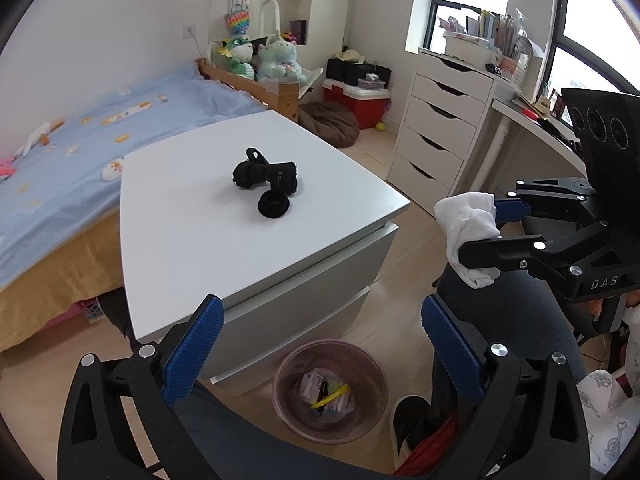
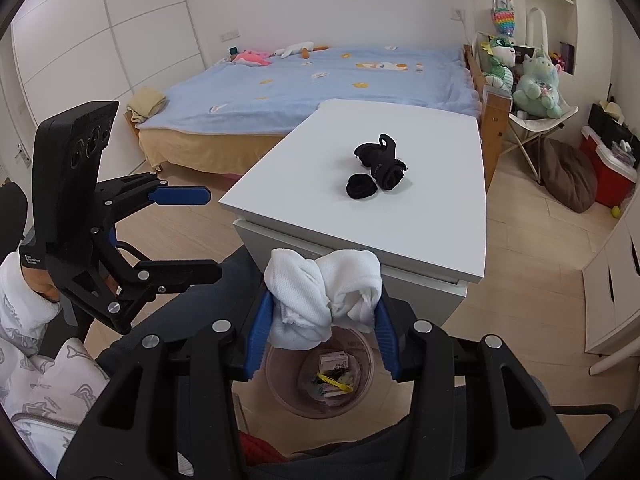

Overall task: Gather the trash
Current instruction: 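Open the right gripper over the wastebasket to release the white socks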

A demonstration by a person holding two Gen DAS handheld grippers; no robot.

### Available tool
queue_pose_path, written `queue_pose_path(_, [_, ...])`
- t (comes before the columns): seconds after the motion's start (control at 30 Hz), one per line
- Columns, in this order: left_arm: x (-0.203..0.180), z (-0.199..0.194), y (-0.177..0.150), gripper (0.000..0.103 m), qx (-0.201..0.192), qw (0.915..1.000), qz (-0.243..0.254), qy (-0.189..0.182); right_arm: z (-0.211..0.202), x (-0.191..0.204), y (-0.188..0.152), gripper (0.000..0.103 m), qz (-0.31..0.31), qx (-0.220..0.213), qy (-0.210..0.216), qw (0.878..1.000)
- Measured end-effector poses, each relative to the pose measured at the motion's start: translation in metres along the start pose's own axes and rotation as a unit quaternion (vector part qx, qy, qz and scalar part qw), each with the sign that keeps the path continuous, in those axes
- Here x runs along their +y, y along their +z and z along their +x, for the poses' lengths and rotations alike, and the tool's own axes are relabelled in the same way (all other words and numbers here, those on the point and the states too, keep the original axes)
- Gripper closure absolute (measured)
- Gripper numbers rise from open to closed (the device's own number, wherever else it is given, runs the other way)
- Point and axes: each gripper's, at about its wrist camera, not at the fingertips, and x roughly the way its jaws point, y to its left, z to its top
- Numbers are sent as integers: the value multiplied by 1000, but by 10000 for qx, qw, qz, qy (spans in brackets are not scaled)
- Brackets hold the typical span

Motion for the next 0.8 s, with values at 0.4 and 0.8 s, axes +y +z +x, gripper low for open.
queue_pose_path(0.4, [18, -16, -7, 8, -190, 9991, -279, 250, -1, 5, -2, 57, -43, 4, 18, 10000])
queue_pose_path(0.8, [35, -25, -19, 8, -220, 9975, -559, 384, 8, 23, 2, 57, -232, 117, 155, 9995])
